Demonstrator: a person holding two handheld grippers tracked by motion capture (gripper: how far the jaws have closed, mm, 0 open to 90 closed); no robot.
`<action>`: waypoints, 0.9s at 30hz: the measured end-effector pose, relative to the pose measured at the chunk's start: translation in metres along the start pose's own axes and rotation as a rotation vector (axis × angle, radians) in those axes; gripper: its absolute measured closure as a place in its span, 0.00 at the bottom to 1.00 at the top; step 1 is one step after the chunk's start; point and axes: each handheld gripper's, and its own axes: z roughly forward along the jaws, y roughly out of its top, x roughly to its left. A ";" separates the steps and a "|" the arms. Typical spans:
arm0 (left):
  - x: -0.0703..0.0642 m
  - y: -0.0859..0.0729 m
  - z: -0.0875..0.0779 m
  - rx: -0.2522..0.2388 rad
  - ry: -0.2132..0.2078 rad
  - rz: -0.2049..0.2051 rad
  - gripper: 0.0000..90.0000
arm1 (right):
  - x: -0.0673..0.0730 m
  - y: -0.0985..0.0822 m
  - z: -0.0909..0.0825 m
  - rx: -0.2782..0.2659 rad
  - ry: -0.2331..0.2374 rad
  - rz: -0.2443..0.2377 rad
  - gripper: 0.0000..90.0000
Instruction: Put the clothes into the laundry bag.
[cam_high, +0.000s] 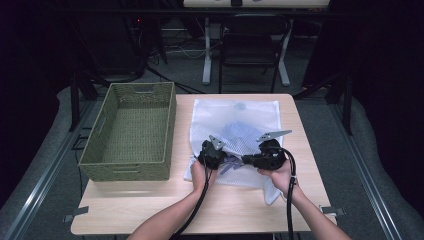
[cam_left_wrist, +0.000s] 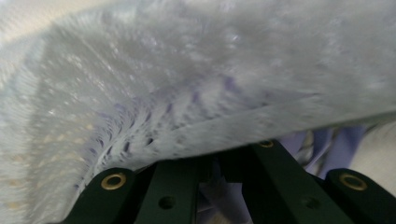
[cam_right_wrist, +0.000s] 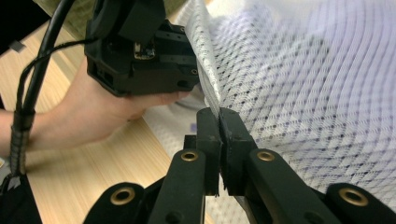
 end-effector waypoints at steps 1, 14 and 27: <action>0.001 -0.001 0.002 0.021 -0.009 0.003 0.95 | -0.002 -0.001 0.002 0.009 -0.003 0.000 0.98; -0.005 0.000 -0.022 0.088 -0.072 0.089 0.58 | -0.005 0.000 -0.002 0.000 -0.014 0.009 0.97; -0.028 -0.007 -0.028 0.079 -0.156 0.138 0.57 | -0.003 0.002 -0.002 -0.003 -0.014 0.010 0.97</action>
